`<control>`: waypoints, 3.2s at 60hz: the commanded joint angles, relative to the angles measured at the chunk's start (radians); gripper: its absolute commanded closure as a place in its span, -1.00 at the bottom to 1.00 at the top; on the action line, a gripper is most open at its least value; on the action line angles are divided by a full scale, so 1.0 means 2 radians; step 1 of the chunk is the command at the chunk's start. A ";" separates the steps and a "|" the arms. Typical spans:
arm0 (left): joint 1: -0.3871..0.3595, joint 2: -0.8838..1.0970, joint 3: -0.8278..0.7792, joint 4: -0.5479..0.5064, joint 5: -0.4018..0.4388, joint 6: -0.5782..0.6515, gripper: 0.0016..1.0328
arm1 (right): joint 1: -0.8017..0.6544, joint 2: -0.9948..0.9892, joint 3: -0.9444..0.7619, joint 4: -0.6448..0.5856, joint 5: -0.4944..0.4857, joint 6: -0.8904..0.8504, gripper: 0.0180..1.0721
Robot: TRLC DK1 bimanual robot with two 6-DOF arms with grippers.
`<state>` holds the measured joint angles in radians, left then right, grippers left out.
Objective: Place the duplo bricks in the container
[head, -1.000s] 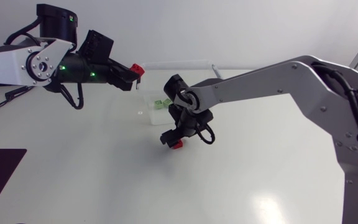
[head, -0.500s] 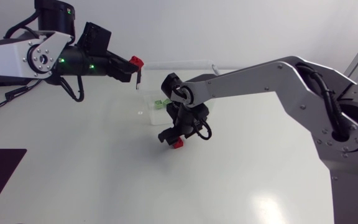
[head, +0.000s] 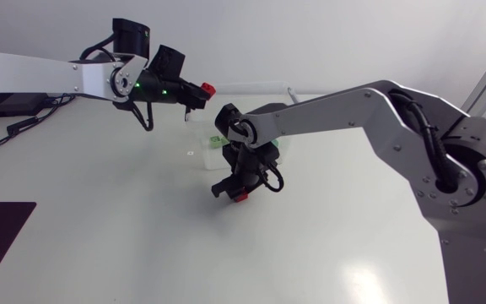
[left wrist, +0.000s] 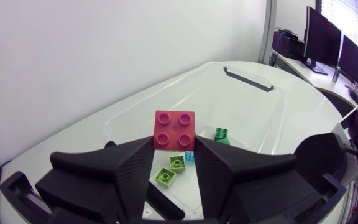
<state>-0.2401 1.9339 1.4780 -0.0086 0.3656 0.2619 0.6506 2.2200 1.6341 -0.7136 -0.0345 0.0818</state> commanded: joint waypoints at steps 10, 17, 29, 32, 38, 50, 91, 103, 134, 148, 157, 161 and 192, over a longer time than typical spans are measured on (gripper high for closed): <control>-0.004 0.029 0.034 -0.002 0.000 -0.012 -0.69 | 0.002 -0.071 -0.068 0.009 -0.003 0.000 0.48; -0.002 0.007 0.021 -0.005 -0.001 -0.017 -0.91 | -0.005 -0.129 -0.091 0.006 -0.002 0.002 0.50; 0.002 -0.053 -0.009 -0.047 -0.001 -0.020 -0.91 | -0.027 -0.213 -0.085 -0.001 0.017 0.004 0.50; 0.007 -0.075 -0.023 -0.056 -0.005 -0.023 -0.91 | -0.034 -0.228 -0.076 -0.001 0.024 0.004 0.50; 0.018 -0.114 -0.048 -0.078 -0.007 -0.025 -0.91 | -0.044 -0.243 -0.053 0.005 0.043 0.002 0.50; 0.036 -0.192 -0.121 -0.104 -0.016 -0.018 -0.91 | -0.067 -0.229 -0.006 0.053 0.052 -0.009 0.50; 0.023 -0.426 -0.329 -0.109 -0.120 -0.003 -0.91 | -0.117 -0.134 0.025 0.160 0.069 -0.048 -0.82; 0.026 -0.471 -0.343 -0.112 -0.142 -0.007 -0.91 | -0.128 -0.234 -0.062 0.197 0.089 -0.068 -0.90; 0.042 -0.566 -0.388 -0.110 -0.196 0.006 -0.91 | -0.209 -0.481 -0.305 0.296 0.136 -0.099 -0.90; 0.081 -0.620 -0.414 -0.087 -0.196 0.022 -0.91 | -0.242 -0.580 -0.379 0.298 0.136 -0.106 -0.90; 0.089 -0.656 -0.440 -0.079 -0.196 0.029 -0.91 | -0.258 -0.638 -0.424 0.298 0.136 -0.111 -0.90; 0.090 -0.676 -0.455 -0.074 -0.196 0.030 -0.91 | -0.265 -0.669 -0.449 0.298 0.136 -0.111 -0.90; 0.112 -0.814 -0.567 -0.018 -0.194 0.023 -0.91 | -0.288 -0.889 -0.605 0.297 0.123 -0.119 -0.90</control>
<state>-0.0269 0.3328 0.3943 -0.0608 -0.0246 0.3176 0.0841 0.4789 0.4759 -0.1303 0.2241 -0.1585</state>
